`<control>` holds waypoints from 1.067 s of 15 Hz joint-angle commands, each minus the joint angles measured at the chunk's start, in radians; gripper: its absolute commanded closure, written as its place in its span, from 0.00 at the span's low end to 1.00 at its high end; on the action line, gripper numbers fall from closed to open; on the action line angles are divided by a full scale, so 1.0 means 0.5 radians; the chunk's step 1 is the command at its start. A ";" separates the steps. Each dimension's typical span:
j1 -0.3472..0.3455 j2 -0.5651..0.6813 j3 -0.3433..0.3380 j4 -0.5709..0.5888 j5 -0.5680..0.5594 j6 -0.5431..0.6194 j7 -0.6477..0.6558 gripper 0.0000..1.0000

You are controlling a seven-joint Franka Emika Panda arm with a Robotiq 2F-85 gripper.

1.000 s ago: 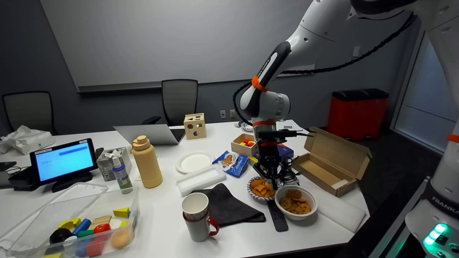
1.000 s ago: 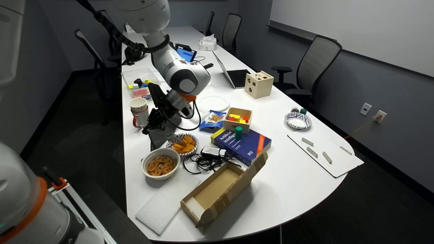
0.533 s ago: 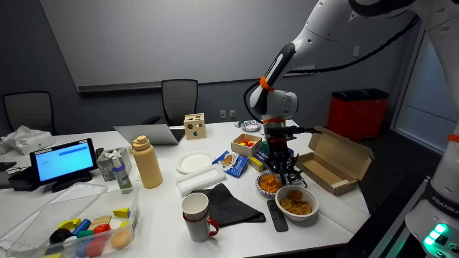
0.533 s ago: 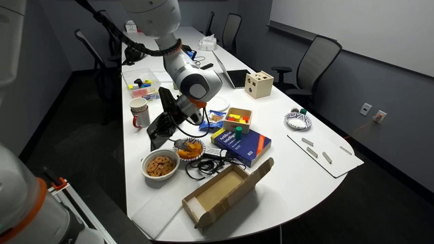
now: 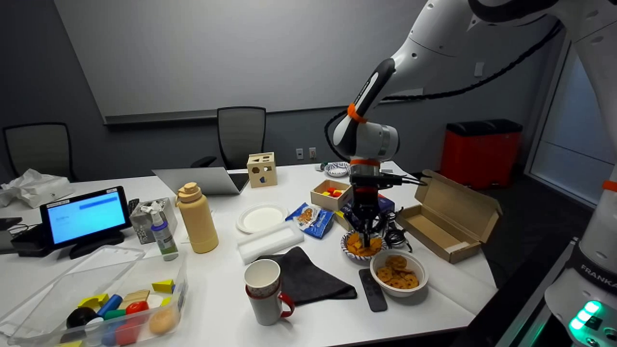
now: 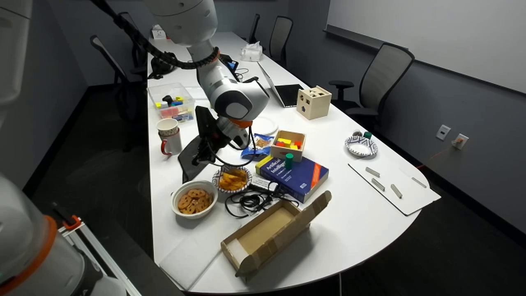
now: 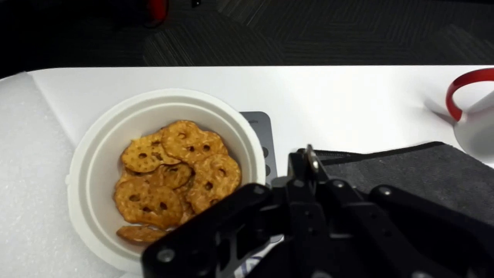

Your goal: Use the cake spatula to stir the contents in the black and white bowl on the left.

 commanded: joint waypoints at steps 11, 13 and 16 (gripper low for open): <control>-0.007 -0.025 0.096 -0.054 0.219 -0.355 -0.116 0.99; -0.011 -0.015 0.064 -0.051 0.213 -0.406 -0.092 0.99; 0.001 0.000 -0.003 -0.048 0.189 -0.414 -0.015 0.99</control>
